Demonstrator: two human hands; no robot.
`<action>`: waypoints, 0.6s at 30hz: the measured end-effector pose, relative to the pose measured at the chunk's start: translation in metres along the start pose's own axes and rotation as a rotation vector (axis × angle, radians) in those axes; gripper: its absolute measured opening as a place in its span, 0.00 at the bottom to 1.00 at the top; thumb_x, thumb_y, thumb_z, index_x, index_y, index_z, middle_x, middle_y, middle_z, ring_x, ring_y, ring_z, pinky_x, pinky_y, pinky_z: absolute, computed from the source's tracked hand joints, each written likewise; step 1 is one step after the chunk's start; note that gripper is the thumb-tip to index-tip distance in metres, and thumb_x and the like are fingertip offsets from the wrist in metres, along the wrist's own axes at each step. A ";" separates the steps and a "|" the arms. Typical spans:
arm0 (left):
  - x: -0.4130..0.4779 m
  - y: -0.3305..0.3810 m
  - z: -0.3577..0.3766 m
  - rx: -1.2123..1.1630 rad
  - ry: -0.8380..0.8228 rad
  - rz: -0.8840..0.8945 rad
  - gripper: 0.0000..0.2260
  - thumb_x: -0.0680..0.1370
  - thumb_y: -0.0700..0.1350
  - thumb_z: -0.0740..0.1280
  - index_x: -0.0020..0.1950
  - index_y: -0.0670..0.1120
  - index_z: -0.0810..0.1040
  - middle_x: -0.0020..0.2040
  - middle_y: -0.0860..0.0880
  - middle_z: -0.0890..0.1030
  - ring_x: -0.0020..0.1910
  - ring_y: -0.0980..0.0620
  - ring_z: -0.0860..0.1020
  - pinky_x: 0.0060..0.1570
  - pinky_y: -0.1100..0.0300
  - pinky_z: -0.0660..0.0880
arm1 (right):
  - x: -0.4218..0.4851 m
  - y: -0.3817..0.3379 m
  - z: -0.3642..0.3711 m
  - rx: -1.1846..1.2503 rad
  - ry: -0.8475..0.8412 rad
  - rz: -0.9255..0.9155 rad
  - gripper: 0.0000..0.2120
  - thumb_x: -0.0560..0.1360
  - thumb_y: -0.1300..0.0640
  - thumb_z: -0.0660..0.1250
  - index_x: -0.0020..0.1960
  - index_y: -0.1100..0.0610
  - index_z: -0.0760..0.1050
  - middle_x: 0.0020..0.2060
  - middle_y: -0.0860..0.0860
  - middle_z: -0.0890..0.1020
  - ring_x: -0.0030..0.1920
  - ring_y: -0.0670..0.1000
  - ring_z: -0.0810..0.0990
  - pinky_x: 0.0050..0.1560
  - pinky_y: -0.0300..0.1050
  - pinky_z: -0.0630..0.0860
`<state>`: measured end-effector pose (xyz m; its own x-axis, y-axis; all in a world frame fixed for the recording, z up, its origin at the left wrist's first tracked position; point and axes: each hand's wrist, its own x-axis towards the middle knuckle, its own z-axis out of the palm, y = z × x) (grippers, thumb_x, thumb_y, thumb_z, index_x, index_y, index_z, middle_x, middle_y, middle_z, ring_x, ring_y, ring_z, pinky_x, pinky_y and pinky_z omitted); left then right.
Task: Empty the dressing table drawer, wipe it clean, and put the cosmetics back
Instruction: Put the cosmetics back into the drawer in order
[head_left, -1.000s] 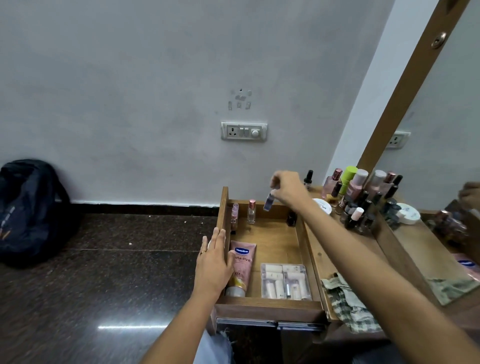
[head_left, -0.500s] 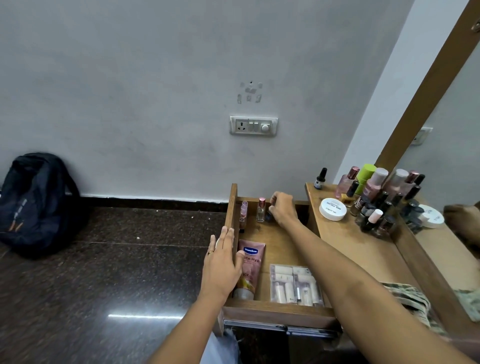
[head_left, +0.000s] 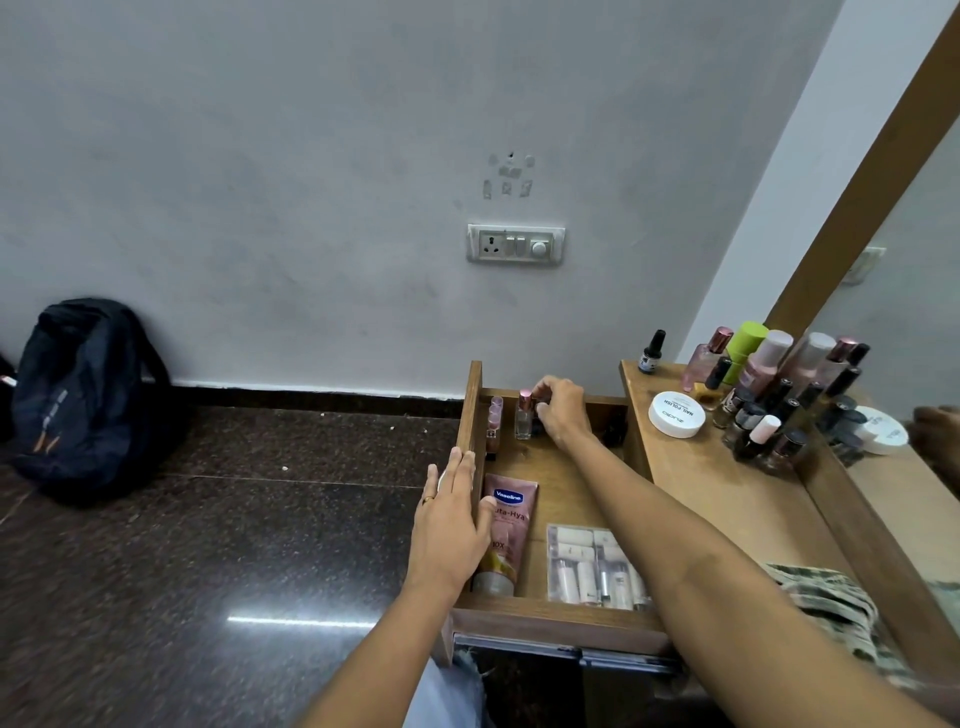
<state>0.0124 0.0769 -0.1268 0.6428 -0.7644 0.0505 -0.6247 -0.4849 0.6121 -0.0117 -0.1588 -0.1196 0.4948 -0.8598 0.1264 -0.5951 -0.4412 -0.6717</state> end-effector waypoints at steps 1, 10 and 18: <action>0.000 0.000 0.000 -0.002 0.000 -0.001 0.27 0.82 0.54 0.57 0.79 0.53 0.53 0.79 0.56 0.52 0.78 0.49 0.47 0.74 0.52 0.53 | 0.000 0.000 0.001 0.005 -0.001 -0.001 0.09 0.74 0.71 0.66 0.50 0.60 0.79 0.51 0.56 0.80 0.49 0.51 0.78 0.46 0.38 0.76; 0.000 0.001 0.000 0.015 -0.010 -0.009 0.27 0.82 0.54 0.57 0.79 0.53 0.52 0.79 0.56 0.51 0.78 0.48 0.47 0.74 0.50 0.55 | -0.005 -0.001 -0.013 -0.041 -0.016 -0.013 0.16 0.74 0.72 0.65 0.59 0.60 0.77 0.54 0.56 0.79 0.54 0.53 0.80 0.50 0.42 0.80; -0.001 0.003 -0.002 0.022 -0.013 -0.010 0.27 0.82 0.55 0.57 0.79 0.53 0.52 0.79 0.56 0.51 0.78 0.47 0.47 0.74 0.49 0.55 | 0.012 -0.030 -0.116 -0.269 0.278 -0.264 0.14 0.78 0.69 0.59 0.59 0.62 0.77 0.53 0.59 0.78 0.51 0.56 0.79 0.48 0.44 0.76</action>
<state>0.0107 0.0775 -0.1236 0.6434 -0.7648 0.0339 -0.6276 -0.5016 0.5954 -0.0617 -0.1859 -0.0135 0.4852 -0.7289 0.4830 -0.6328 -0.6739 -0.3813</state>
